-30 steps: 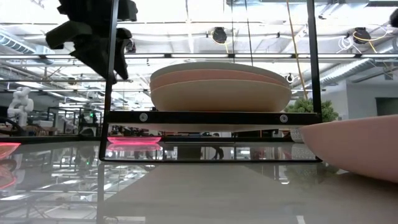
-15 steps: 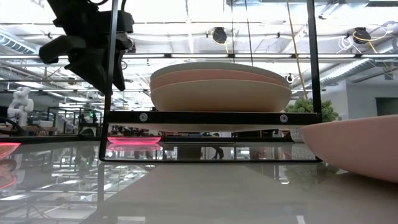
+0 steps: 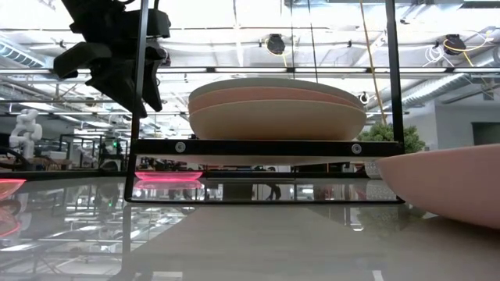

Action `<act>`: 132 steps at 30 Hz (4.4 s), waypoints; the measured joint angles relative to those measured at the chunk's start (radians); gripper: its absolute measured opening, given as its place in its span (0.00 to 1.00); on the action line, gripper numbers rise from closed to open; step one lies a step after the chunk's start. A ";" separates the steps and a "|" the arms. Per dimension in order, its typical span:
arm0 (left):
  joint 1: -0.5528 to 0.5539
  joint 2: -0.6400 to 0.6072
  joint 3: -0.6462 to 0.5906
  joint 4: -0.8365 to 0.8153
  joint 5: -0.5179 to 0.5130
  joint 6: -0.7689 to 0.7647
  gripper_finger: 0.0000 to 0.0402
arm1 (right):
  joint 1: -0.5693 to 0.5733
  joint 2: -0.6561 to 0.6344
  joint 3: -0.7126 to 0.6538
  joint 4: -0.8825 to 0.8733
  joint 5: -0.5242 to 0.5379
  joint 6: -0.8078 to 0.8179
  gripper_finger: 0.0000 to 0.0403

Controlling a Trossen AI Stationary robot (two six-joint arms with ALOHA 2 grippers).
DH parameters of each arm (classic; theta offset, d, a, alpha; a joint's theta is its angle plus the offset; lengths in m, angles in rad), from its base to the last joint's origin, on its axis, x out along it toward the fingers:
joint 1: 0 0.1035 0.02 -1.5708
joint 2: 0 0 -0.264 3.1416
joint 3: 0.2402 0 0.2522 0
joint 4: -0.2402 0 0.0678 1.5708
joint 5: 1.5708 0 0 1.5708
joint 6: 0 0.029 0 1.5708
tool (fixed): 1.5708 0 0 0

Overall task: Place and stack plates onto a shelf
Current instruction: Stack the pink plate on top of the gray plate on the shelf

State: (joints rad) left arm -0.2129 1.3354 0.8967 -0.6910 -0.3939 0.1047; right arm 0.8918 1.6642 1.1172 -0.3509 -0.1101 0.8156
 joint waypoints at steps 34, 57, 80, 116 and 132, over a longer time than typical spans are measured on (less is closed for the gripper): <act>0.001 0.000 0.000 0.016 0.000 0.000 0.57 | 0.020 0.090 -0.034 -0.004 0.029 -0.446 0.31; 0.004 0.000 0.000 0.026 -0.001 0.006 0.57 | 0.070 -0.057 -0.033 -0.046 0.054 -0.352 0.01; 0.044 0.000 0.000 0.053 0.000 0.023 0.57 | 0.118 -0.154 0.342 -0.745 0.217 -0.038 0.00; 0.127 0.000 -0.137 0.119 -0.001 -0.005 0.57 | -0.307 -0.155 0.539 -0.944 0.577 -0.890 0.00; 0.208 0.000 -0.137 0.192 0.000 0.039 0.57 | -0.506 -0.155 0.296 -0.524 0.314 -1.325 0.00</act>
State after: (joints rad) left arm -0.0051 1.3357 0.7593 -0.4991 -0.3943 0.1439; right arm 0.3854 1.5089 1.4131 -0.8753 0.2043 -0.5094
